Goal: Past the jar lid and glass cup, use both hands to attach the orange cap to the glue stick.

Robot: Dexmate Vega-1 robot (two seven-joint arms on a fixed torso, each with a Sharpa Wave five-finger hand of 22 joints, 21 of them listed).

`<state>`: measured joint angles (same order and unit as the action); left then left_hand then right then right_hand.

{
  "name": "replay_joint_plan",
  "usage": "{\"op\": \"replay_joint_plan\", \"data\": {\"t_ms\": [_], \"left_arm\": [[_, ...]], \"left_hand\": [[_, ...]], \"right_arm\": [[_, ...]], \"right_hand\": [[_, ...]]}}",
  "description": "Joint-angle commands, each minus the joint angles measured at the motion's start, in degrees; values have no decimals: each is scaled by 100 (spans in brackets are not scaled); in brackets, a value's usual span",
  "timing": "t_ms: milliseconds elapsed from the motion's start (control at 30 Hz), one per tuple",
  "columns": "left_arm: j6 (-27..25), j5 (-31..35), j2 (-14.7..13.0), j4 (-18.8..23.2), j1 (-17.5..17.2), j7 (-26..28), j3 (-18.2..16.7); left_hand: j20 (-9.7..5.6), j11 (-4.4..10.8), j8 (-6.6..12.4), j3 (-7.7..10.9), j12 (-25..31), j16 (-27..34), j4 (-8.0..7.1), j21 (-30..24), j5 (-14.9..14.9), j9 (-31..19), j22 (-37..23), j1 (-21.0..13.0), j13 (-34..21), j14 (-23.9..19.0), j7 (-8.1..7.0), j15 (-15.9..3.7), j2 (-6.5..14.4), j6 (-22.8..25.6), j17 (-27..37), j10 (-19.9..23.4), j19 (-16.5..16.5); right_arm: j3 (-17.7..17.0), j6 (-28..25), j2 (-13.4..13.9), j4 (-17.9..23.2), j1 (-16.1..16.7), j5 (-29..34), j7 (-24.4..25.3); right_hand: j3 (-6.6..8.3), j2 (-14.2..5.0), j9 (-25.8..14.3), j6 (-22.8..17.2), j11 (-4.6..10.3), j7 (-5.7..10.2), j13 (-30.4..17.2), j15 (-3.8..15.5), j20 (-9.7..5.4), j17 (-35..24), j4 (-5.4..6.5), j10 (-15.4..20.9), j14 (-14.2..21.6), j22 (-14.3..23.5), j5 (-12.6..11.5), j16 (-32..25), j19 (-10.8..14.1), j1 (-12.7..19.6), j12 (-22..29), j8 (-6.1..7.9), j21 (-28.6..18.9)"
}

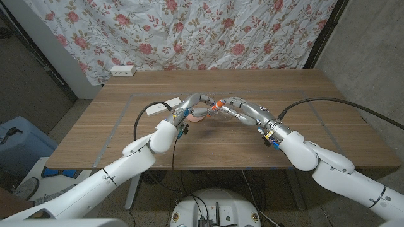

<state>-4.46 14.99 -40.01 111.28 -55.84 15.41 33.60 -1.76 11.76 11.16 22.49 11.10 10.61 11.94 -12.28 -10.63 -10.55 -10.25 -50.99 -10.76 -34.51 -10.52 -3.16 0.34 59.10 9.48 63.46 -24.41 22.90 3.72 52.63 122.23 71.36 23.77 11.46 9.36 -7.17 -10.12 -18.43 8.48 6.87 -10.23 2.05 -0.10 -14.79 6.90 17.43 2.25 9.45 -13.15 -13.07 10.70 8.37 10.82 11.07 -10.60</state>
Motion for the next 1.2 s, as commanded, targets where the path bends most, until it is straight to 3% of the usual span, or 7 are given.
{"op": "replay_joint_plan", "data": {"t_ms": [33, 1200], "left_arm": [[13, 19, 40, 2, -23, 36, 5], [-10, 182, 64, -1, 17, 80, 24]], "left_hand": [[-17, 91, 73, 222, 47, 23, -198, -2, -21, -22, -24, 16, -15, -65, 306, -822, 366, 402, 32, 166, -38], [-108, 83, 129, 266, 97, 84, -143, -17, -8, -22, -17, -251, -7, -327, 416, -946, 427, 611, 61, 519, -116]], "right_arm": [[-13, -70, 23, 52, 65, -112, -77], [130, 85, 18, -58, -101, -391, -323]], "right_hand": [[17, -220, -8, -54, -18, -28, -22, 118, -16, -16, 43, 91, -27, 25, -25, 16, -7, -41, 26, 29, 2], [60, -182, -9, -263, -89, -68, -21, 108, 35, 3, 146, 305, 46, 24, -45, -16, 1, -237, 55, 73, -17]]}}
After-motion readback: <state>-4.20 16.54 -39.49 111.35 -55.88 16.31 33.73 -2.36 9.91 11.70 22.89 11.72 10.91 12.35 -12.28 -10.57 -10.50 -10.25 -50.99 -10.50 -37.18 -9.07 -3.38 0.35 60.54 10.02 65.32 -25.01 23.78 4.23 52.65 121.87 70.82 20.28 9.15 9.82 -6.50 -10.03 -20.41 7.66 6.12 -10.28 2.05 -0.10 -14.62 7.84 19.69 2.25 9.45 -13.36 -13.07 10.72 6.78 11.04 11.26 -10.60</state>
